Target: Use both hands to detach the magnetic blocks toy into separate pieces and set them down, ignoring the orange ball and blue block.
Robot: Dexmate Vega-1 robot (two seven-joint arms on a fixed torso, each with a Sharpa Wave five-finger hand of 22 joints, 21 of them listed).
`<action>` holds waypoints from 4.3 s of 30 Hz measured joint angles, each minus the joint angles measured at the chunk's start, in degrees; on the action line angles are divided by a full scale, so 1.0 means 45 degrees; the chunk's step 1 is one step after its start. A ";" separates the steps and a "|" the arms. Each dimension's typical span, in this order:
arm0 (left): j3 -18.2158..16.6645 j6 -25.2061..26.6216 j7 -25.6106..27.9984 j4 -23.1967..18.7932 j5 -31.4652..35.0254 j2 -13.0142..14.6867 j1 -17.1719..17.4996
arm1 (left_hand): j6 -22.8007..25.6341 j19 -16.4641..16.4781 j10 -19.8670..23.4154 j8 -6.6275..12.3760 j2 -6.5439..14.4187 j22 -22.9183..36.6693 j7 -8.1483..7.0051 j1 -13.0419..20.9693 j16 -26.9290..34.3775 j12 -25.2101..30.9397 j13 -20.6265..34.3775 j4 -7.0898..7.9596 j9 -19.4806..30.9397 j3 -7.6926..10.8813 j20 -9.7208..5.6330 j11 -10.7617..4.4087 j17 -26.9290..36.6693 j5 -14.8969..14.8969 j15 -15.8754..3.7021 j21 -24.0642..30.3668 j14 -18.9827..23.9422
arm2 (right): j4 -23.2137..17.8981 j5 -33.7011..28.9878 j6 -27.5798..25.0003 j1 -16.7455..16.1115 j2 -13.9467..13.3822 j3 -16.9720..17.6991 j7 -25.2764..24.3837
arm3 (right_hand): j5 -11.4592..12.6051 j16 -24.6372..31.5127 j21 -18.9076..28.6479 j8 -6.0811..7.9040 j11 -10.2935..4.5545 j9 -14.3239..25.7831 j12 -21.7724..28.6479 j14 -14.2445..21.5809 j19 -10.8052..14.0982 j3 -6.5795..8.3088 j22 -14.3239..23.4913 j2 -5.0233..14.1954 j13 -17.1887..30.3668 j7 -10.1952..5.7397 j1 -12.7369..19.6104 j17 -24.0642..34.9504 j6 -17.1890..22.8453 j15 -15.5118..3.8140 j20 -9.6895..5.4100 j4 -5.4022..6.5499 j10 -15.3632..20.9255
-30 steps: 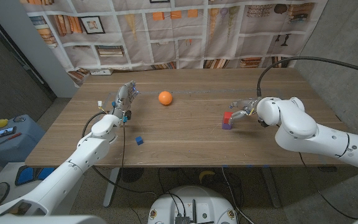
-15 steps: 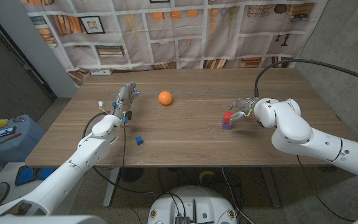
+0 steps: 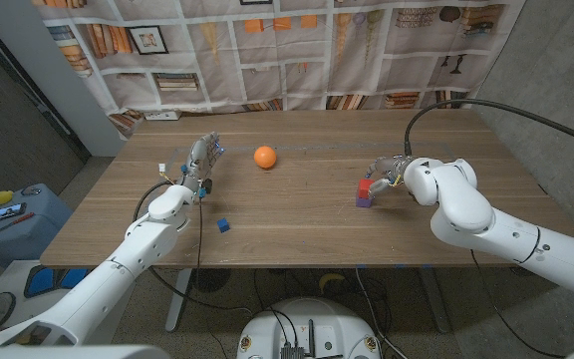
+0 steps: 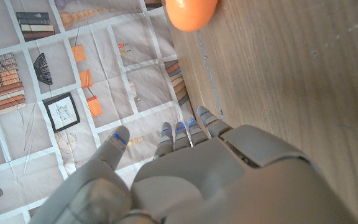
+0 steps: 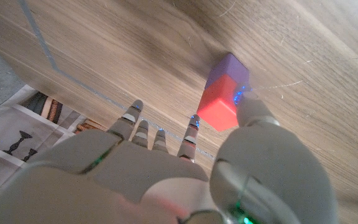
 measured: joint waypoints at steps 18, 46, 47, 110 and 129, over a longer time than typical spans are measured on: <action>0.0031 0.0037 -0.0002 -0.0016 -0.0050 -0.0017 0.0047 | 0.0049 0.0040 0.0000 0.0000 0.0001 0.0000 0.0050 0.0001 0.0000 0.0000 0.0000 0.0000 0.0000 -0.0001 0.0041 0.0000 0.0000 0.0000 0.0000 0.0000 -0.0001 | 0.0387 -0.1260 0.0161 -0.0761 0.1029 0.0625 0.0383 | -0.0046 0.0094 0.0000 0.0713 -0.0019 0.0136 0.0000 0.0195 0.0223 -0.0182 0.0000 -0.0151 -0.0033 0.0163 0.0150 0.0035 0.1171 -0.0061 0.0045 0.0181 0.0437; -0.0059 -0.0163 0.0024 -0.0278 -0.0105 0.0028 0.0458 | 0.0160 0.0086 -0.0001 -0.0001 0.0002 0.0000 0.0023 0.0002 0.0000 0.0000 0.0065 0.0053 0.0000 0.0051 0.0086 0.0000 -0.0001 0.0000 -0.0001 0.0000 -0.0001 | 0.0773 -0.3192 0.0482 -0.1837 0.2221 0.1357 0.0241 | -0.0043 0.0354 0.0096 0.2071 -0.0340 0.0425 0.0195 0.0989 0.0973 -0.0357 0.0000 0.0003 -0.0030 -0.0137 0.0666 0.0153 0.3321 -0.0536 -0.0431 0.0174 0.1662; -0.0071 -0.0165 0.0032 -0.0296 -0.0107 0.0034 0.0474 | 0.0159 0.0086 -0.0001 -0.0001 0.0002 0.0000 0.0023 0.0002 0.0000 0.0000 0.0065 0.0053 0.0000 0.0051 0.0086 0.0000 -0.0001 0.0000 -0.0001 0.0000 -0.0001 | 0.0801 -0.3238 0.0496 -0.1891 0.2277 0.1393 0.0204 | -0.0042 0.0354 0.0096 0.2103 -0.0341 0.0456 0.0195 0.0988 0.0974 -0.0357 0.0000 0.0003 -0.0030 -0.0121 0.0669 0.0153 0.3408 -0.0535 -0.0432 0.0174 0.1661; -0.0180 -0.0167 0.0135 -0.1617 0.0203 0.0516 0.1075 | 0.0158 0.0109 -0.0002 -0.0001 0.0052 0.0000 0.0023 -0.0047 0.0000 0.0000 0.0061 -0.0068 0.0000 0.0245 0.0202 0.0000 -0.0029 0.0000 -0.0046 0.0000 0.0044 | -0.0112 0.0467 0.0700 -0.3636 0.2386 0.3738 -0.4418 | -0.0087 0.0788 0.0133 0.3506 -0.1229 0.0671 0.0195 0.1898 0.2004 -0.0969 0.0021 0.0728 -0.0086 0.0251 0.1923 0.0448 0.5625 -0.1447 -0.1008 0.0502 0.3551; -0.0039 0.0454 -0.0368 -0.1945 0.0309 0.1020 0.0753 | 0.0157 0.0109 -0.0001 -0.0001 0.0052 0.0000 0.0023 -0.0047 0.0000 0.0000 0.0061 -0.0119 0.0033 0.0295 0.0202 0.0000 -0.0027 0.0000 -0.0046 0.0000 0.0044 | -0.0264 0.4835 0.0864 -0.3514 0.1923 0.4320 -0.7414 | -0.0035 0.0888 0.0133 0.3505 -0.1325 0.0493 0.0195 0.1967 0.2088 -0.1112 0.0068 0.0728 -0.0085 0.0936 0.1923 0.0566 0.6305 -0.1515 -0.1092 0.0580 0.3826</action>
